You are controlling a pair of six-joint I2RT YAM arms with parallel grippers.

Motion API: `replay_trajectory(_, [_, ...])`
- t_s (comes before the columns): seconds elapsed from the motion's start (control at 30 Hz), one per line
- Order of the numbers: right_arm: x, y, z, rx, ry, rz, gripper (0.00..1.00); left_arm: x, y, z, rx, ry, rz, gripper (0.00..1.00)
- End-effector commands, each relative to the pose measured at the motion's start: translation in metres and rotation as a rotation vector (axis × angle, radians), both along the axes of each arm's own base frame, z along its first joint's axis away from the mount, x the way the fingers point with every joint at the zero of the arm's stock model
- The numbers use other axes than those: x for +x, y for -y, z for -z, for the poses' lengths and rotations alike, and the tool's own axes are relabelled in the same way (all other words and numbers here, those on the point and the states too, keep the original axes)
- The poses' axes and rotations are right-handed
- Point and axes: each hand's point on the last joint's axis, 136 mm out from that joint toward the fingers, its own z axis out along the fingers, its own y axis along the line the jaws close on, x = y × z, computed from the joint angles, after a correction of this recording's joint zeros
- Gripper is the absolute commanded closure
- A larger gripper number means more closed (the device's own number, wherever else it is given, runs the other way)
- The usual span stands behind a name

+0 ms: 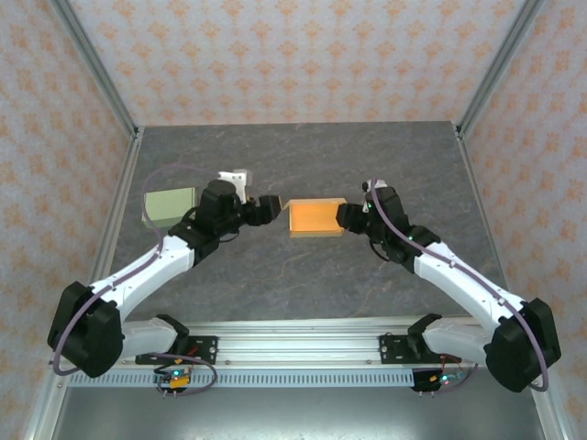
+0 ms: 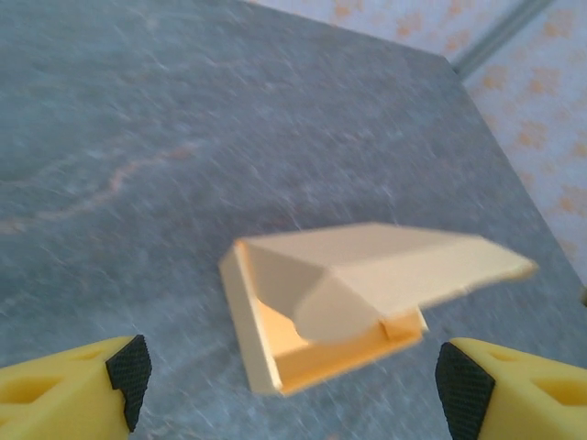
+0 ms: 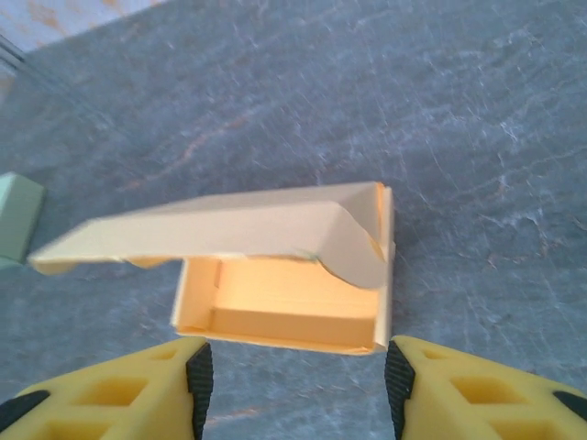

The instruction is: Fold the paper box

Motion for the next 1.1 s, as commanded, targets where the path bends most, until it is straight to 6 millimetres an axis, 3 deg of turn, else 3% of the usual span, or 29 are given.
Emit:
replay_trajectory(0.0, [0.014, 0.005, -0.015, 0.04, -0.039, 0.063, 0.44, 0.029, -0.012, -0.005, 0.062, -0.005, -0.089, 0.14])
replay_trajectory(0.17, [0.056, 0.013, -0.018, -0.005, -0.111, 0.117, 0.39, 0.069, 0.015, 0.018, 0.067, -0.051, -0.017, 0.16])
replay_trajectory(0.3, [0.079, 0.011, 0.001, -0.111, -0.169, 0.049, 0.41, 0.081, 0.027, 0.033, 0.049, -0.019, 0.021, 0.17])
replay_trajectory(0.4, [0.08, 0.006, 0.029, -0.183, -0.241, -0.024, 0.44, 0.074, 0.038, 0.051, 0.093, -0.012, 0.101, 0.21])
replay_trajectory(0.5, [0.072, 0.005, 0.066, -0.22, -0.327, -0.069, 0.46, 0.055, 0.049, 0.069, 0.153, 0.063, 0.165, 0.22])
replay_trajectory(0.63, [0.057, 0.019, 0.108, -0.309, -0.428, -0.06, 0.47, 0.04, 0.044, 0.113, 0.249, -0.031, 0.179, 0.22])
replay_trajectory(0.73, [0.052, 0.024, 0.123, -0.342, -0.469, -0.065, 0.46, 0.033, 0.04, 0.138, 0.282, -0.09, 0.188, 0.22])
replay_trajectory(0.87, [0.055, 0.022, 0.12, -0.339, -0.472, -0.067, 0.46, 0.028, 0.038, 0.157, 0.301, -0.157, 0.188, 0.22])
replay_trajectory(1.0, [0.062, 0.023, 0.102, -0.317, -0.423, -0.03, 0.46, 0.027, 0.037, 0.171, 0.307, -0.23, 0.17, 0.23])
replay_trajectory(1.07, [0.064, 0.021, 0.092, -0.258, -0.406, -0.014, 0.46, 0.025, 0.036, 0.177, 0.291, -0.257, 0.159, 0.29])
